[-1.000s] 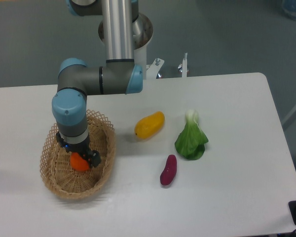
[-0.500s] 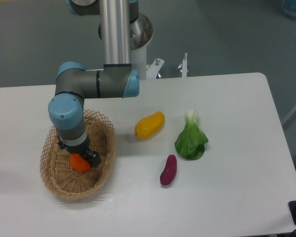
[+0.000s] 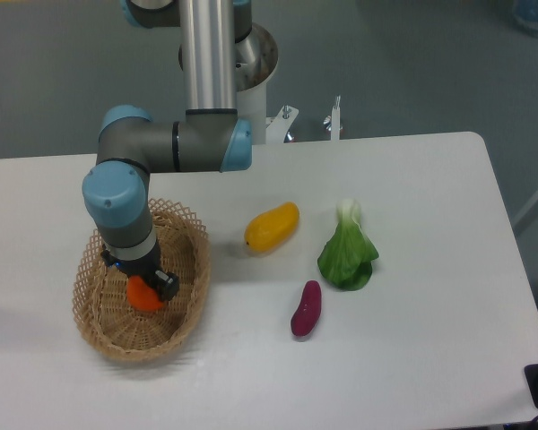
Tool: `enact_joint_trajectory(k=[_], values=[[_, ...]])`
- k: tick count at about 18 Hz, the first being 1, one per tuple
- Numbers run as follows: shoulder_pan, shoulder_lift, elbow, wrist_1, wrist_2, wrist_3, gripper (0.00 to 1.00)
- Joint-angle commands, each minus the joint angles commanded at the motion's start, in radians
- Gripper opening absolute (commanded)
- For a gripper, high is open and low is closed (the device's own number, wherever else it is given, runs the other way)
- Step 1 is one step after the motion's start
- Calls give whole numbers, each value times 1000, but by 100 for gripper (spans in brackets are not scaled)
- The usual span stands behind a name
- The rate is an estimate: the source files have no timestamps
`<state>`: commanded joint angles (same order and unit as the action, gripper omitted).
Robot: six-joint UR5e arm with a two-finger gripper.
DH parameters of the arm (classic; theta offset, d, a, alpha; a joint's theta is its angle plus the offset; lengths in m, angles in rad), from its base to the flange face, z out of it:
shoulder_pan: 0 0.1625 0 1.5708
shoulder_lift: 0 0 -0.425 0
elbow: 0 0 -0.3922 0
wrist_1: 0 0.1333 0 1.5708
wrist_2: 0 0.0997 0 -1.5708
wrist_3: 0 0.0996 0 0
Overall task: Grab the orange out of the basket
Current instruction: 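Close the gripper around the orange inside the basket, then lift the orange out of the basket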
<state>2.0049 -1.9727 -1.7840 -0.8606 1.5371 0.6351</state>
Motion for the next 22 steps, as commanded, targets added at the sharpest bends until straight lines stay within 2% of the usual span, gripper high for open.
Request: enact_joint_trajectory(k=[6, 9, 13, 16, 22], values=[[44, 51, 8, -2, -2, 8, 59], [107, 75, 14, 0, 0, 18, 59], [207, 86, 11, -14, -2, 126, 59], [273, 118, 12, -14, -2, 173, 59], [391, 118, 12, -15, 2, 310, 59]])
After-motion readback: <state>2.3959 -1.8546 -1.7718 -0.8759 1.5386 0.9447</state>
